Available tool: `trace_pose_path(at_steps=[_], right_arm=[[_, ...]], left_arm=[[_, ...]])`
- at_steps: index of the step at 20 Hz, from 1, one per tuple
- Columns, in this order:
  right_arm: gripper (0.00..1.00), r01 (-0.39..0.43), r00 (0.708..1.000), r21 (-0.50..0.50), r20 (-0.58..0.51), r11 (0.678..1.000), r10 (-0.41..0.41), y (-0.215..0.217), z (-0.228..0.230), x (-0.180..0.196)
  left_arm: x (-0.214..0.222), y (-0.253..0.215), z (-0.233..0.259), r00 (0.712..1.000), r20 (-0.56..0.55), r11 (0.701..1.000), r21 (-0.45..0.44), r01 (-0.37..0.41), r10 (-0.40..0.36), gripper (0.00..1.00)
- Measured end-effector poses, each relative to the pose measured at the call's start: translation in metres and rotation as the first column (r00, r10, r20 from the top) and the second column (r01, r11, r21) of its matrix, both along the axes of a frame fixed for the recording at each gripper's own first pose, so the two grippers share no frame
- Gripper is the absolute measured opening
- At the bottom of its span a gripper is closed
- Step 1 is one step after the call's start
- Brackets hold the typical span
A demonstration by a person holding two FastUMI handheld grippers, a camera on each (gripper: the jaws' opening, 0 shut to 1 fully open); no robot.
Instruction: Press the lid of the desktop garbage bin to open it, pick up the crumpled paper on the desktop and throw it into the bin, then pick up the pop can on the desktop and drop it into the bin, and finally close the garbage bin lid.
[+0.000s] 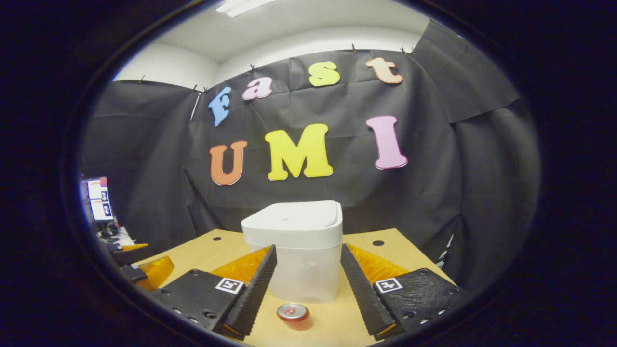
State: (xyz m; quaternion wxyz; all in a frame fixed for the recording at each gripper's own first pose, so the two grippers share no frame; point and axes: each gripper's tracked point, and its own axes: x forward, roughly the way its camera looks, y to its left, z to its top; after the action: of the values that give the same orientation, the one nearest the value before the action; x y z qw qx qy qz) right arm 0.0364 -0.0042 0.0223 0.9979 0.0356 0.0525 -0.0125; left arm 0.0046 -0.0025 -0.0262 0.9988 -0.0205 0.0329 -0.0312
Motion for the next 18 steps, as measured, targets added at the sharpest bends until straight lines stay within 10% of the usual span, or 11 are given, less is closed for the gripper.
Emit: trace_pose_path(at_steps=[9, 14, 18], right_arm=[[0.53, -0.050, 0.992, 0.008, -0.116, 0.999, 0.050, 0.017, 0.036, 0.064], [0.00, -0.067, 0.982, -0.065, -0.180, 0.996, 0.054, 0.030, 0.029, 0.107], [0.00, -0.073, 0.981, -0.108, -0.189, 0.991, 0.052, 0.041, 0.026, 0.126]], left_arm=[[0.014, -0.002, -0.025, 0.998, -0.063, 0.999, 0.035, -0.001, 0.004, 0.99], [0.017, 0.005, -0.026, 0.997, -0.073, 1.000, 0.018, -0.023, 0.024, 0.99], [0.021, 0.014, -0.030, 0.996, -0.081, 0.999, 0.016, -0.039, 0.040, 0.99]])
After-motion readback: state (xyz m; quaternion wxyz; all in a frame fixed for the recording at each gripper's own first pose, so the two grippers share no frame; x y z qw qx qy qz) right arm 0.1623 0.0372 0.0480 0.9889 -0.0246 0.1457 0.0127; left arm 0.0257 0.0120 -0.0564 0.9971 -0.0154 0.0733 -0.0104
